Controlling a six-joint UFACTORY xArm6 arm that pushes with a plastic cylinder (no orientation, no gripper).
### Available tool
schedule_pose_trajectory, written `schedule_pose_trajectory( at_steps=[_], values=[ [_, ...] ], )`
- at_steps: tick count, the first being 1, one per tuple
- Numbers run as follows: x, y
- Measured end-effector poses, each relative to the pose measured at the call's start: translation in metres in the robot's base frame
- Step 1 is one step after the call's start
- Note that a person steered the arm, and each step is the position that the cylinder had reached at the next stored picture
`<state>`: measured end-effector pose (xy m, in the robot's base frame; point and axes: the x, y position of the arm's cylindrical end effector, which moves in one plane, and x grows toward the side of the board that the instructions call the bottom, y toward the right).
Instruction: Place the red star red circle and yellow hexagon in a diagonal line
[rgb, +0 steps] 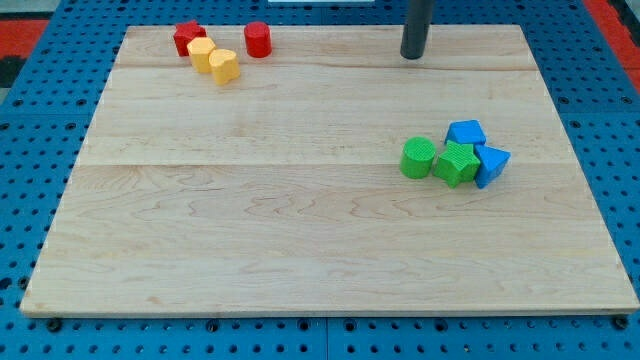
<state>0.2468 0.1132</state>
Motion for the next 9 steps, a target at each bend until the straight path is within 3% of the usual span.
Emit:
schedule_pose_trajectory(
  at_steps=[1, 2, 6, 7, 9],
  values=[
    [-0.002, -0.036],
    [-0.002, -0.108],
    [-0.053, -0.188],
    [-0.038, -0.242],
    [-0.001, -0.286]
  ],
)
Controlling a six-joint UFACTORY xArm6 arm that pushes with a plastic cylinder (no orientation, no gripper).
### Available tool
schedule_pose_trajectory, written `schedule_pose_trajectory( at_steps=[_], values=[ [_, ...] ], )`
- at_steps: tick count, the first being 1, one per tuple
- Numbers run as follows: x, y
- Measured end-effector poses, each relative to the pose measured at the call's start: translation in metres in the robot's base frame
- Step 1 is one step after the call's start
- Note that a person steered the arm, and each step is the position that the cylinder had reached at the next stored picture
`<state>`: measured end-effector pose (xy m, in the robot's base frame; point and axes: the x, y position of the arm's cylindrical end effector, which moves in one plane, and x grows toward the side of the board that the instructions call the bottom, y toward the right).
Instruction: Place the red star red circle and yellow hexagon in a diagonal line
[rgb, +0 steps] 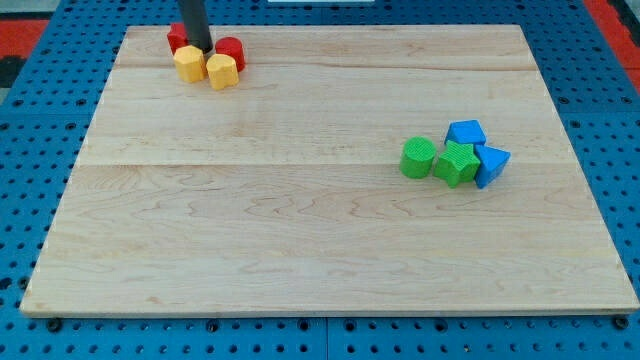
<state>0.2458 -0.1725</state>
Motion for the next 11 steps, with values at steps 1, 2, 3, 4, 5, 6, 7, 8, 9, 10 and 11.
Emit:
schedule_pose_trajectory(
  at_steps=[1, 2, 3, 4, 5, 6, 7, 8, 9, 10, 11],
  values=[
    [0.022, -0.011],
    [0.03, 0.03],
    [0.033, 0.069],
    [0.043, 0.075],
    [0.026, 0.106],
    [-0.006, 0.118],
    [-0.009, 0.062],
    [0.01, -0.002],
    [0.018, 0.019],
    [0.019, 0.043],
    [0.036, 0.004]
  ],
)
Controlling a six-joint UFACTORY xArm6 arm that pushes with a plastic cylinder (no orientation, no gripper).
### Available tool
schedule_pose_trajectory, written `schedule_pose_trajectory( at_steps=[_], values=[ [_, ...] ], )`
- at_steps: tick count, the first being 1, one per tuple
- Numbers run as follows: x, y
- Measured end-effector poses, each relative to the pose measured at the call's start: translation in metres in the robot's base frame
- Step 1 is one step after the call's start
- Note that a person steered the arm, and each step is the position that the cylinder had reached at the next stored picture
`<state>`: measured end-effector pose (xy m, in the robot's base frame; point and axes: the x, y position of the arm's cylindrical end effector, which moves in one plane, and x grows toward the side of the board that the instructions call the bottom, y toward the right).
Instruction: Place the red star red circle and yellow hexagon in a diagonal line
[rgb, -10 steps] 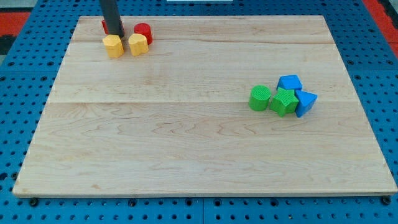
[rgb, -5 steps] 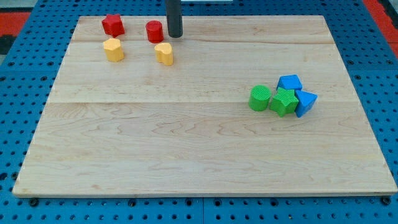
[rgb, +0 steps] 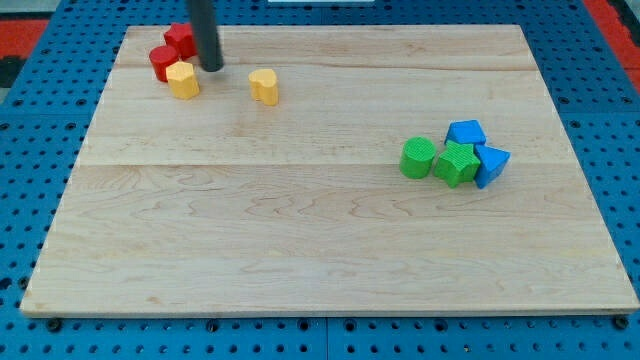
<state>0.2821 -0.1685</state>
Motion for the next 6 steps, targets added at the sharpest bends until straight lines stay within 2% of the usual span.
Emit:
schedule_pose_trajectory(
  at_steps=[2, 3, 6],
  values=[
    [0.034, -0.036],
    [0.034, 0.007],
    [0.012, -0.119]
  ],
)
